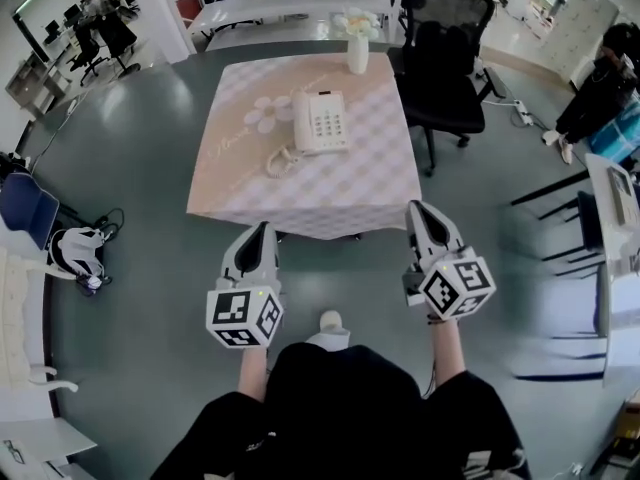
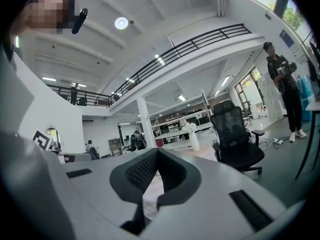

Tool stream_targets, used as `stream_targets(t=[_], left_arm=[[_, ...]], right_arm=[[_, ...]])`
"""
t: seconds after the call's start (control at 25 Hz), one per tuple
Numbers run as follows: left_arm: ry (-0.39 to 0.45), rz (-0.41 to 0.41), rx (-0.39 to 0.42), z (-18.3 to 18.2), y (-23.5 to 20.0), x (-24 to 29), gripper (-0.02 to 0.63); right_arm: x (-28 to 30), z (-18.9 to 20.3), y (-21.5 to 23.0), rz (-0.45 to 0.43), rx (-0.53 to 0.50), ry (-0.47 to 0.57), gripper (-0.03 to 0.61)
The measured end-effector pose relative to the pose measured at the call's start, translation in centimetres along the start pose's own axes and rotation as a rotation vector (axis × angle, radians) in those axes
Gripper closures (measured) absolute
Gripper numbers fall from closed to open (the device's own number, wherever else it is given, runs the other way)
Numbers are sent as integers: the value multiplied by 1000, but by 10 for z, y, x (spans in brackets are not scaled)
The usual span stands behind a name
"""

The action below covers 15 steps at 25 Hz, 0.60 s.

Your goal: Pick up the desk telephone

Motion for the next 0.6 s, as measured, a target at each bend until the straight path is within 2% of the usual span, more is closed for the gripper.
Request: stream_targets(t=[0.6], left_arm=[[-27, 8, -56, -2, -45, 35, 615]], right_arm=[[51, 6, 2, 54, 29, -26, 586]])
Point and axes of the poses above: the fingertips, and each gripper's own axes: x forward along the fingers, y to its right, z out of its underside, the point moved 7 cm from there along -x, backward along the fingers, and after that the axes turned 6 degrees about -x, right-handed, at the moved point
